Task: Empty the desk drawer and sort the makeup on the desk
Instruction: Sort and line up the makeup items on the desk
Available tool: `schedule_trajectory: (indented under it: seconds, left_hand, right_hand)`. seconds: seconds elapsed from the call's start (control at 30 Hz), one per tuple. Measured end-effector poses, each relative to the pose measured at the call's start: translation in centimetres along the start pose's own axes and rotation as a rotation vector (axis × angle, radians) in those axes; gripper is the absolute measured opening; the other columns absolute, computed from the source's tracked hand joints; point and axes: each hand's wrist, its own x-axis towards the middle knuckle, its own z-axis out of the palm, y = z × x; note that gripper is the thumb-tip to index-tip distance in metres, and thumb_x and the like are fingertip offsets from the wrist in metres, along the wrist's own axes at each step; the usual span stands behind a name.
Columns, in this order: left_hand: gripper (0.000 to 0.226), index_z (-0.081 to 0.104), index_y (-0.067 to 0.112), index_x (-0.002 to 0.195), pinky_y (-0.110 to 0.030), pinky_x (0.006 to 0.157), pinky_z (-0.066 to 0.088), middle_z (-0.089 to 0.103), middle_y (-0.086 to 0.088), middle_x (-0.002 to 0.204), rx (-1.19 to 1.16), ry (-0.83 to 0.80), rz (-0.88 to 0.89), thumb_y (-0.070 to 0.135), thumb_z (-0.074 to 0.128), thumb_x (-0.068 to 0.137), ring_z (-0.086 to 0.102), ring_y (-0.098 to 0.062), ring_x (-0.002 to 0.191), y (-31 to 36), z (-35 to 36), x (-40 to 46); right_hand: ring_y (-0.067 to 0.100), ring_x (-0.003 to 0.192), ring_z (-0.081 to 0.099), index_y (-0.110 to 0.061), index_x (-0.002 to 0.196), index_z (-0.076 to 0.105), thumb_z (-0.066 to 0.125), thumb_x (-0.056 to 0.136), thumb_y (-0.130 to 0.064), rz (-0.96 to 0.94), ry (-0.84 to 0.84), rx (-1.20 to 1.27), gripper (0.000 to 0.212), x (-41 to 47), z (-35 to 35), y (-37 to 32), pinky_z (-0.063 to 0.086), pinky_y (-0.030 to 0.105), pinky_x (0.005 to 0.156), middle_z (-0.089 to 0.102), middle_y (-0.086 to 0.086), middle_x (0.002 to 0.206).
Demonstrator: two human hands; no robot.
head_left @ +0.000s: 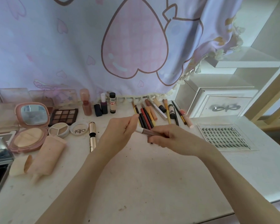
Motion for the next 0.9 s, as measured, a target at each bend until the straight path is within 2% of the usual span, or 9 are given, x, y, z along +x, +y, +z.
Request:
schedule_trajectory:
  seconds: [0.13,0.2,0.27,0.3,0.37,0.43,0.63,0.77,0.9]
  left_hand:
    - [0.056,0.031,0.015,0.044,-0.023,0.045,0.024,0.027,0.004,0.042,-0.002,0.080,-0.208,0.039,0.039,0.094,0.026,-0.012,0.040,-0.5,0.2,0.2]
    - [0.044,0.050,0.024,0.055,-0.017,0.049,0.030,0.042,0.007,0.051,-0.014,0.001,-0.123,0.044,0.037,0.092,0.038,-0.007,0.045,-0.6,0.1,0.3]
    - [0.013,0.055,0.036,0.084,-0.018,0.059,0.044,0.056,0.012,0.078,-0.188,-0.107,-0.010,0.029,0.048,0.091,0.054,-0.004,0.067,-0.2,-0.2,0.3]
    - [0.019,0.054,0.036,0.093,-0.020,0.066,0.050,0.058,0.013,0.090,-0.272,-0.138,0.042,0.017,0.054,0.090,0.058,-0.005,0.080,-0.2,-0.2,0.2]
    - [0.027,0.056,0.027,0.096,-0.020,0.075,0.051,0.058,0.011,0.095,-0.352,-0.151,0.102,0.002,0.058,0.087,0.058,-0.005,0.086,-0.2,-0.2,0.1]
    - [0.022,0.057,0.022,0.088,-0.018,0.069,0.049,0.059,0.009,0.081,-0.371,-0.140,0.089,0.000,0.058,0.086,0.056,-0.005,0.072,0.0,-0.1,0.0]
    - [0.019,0.061,0.022,0.079,-0.013,0.054,0.039,0.062,0.013,0.059,-0.212,-0.146,-0.050,0.024,0.048,0.093,0.052,0.001,0.053,-0.4,-0.4,0.4]
    - [0.021,0.060,0.025,0.093,-0.020,0.066,0.048,0.061,0.015,0.088,-0.380,-0.247,0.015,0.004,0.057,0.087,0.056,-0.004,0.075,-0.5,-0.9,0.3]
    - [0.018,0.059,0.021,0.084,-0.018,0.058,0.043,0.057,0.009,0.062,-0.382,-0.188,0.009,0.005,0.055,0.089,0.049,-0.006,0.056,-0.3,-0.8,0.3]
  right_hand:
    - [0.009,0.081,0.060,-0.033,0.103,0.061,0.050,0.094,-0.038,-0.043,0.278,-0.523,0.015,-0.5,0.8,-1.4,0.025,0.031,0.082,0.063,-0.010,0.077]
    - [0.011,0.080,0.061,-0.031,0.092,0.062,0.053,0.092,-0.037,-0.026,0.292,-0.427,0.011,-0.7,0.5,-1.6,0.022,0.029,0.083,0.061,-0.009,0.072]
    - [0.015,0.068,0.058,-0.028,0.080,0.058,0.055,0.092,-0.034,0.008,0.279,-0.230,0.014,-0.8,0.2,-1.2,0.023,0.028,0.086,0.053,-0.009,0.062]
    - [0.019,0.061,0.052,-0.025,0.079,0.057,0.054,0.092,-0.034,0.031,0.267,-0.143,0.016,-0.8,0.0,-0.8,0.025,0.031,0.087,0.048,-0.008,0.057]
    - [0.018,0.050,0.038,-0.018,0.083,0.057,0.053,0.093,-0.034,0.079,0.217,0.054,0.019,-0.9,-0.3,-0.1,0.034,0.043,0.071,0.041,-0.008,0.051]
    - [0.009,0.043,0.029,-0.015,0.084,0.058,0.051,0.093,-0.034,0.119,0.144,0.227,0.022,-1.0,-0.4,0.6,0.029,0.028,0.043,0.038,-0.011,0.046]
    - [0.002,0.043,0.036,-0.020,0.080,0.060,0.052,0.094,-0.028,0.050,0.112,0.135,0.019,-1.2,0.1,1.3,0.030,0.013,0.046,0.045,-0.014,0.046]
    - [0.001,0.042,0.036,-0.018,0.082,0.061,0.050,0.096,-0.025,0.076,0.145,0.200,0.019,-0.9,0.2,1.6,0.029,0.012,0.045,0.047,-0.014,0.048]
    - [0.002,0.044,0.036,-0.023,0.082,0.061,0.049,0.096,-0.023,0.035,0.149,0.194,0.018,-1.0,0.4,1.7,0.029,0.012,0.047,0.047,-0.015,0.051]
